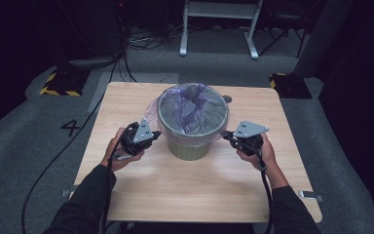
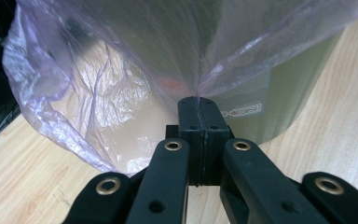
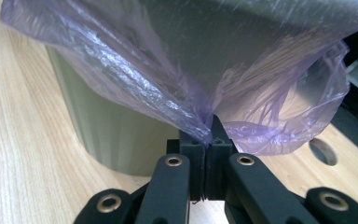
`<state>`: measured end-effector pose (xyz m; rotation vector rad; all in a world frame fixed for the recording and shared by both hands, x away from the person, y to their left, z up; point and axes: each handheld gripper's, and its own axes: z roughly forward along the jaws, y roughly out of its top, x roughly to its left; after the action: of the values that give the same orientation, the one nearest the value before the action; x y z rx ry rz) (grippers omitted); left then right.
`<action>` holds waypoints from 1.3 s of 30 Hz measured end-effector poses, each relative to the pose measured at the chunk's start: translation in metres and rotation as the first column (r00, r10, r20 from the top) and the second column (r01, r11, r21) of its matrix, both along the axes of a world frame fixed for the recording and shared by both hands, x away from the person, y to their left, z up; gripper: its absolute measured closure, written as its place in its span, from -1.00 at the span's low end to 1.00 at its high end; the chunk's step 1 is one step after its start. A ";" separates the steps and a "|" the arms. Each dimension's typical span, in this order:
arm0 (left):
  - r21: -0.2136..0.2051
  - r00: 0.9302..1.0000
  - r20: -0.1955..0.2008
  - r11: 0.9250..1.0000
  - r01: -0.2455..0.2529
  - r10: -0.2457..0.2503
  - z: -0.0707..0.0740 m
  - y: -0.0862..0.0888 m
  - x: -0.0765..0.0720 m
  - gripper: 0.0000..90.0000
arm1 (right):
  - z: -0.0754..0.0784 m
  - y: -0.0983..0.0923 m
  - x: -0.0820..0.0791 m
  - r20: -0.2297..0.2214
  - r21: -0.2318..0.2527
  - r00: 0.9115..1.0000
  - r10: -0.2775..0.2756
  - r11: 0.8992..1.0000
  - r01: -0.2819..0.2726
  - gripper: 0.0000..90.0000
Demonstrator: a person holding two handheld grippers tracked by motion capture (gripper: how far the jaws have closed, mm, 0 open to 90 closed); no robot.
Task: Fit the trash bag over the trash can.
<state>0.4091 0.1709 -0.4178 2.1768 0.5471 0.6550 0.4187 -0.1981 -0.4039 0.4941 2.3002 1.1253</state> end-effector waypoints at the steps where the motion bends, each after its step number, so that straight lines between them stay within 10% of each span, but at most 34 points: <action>1: 0.003 1.000 -0.007 1.000 0.005 -0.005 -0.002 0.000 0.001 1.00 | -0.004 0.001 0.000 -0.014 -0.001 1.000 0.001 1.000 -0.001 0.99; 27: -0.030 0.991 -0.132 0.999 -0.024 0.019 -0.048 -0.005 0.018 0.92 | -0.061 0.011 0.026 -0.230 -0.021 0.973 -0.032 0.999 0.028 1.00; 39: -0.071 0.989 -0.149 0.997 -0.034 0.023 -0.041 0.010 -0.020 -0.27 | -0.067 -0.003 0.016 -0.234 0.041 0.971 -0.050 0.997 0.061 0.68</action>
<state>0.3888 0.1805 -0.4587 2.1627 0.6704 0.4827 0.4351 -0.2008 -0.4711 0.7401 2.4448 1.1508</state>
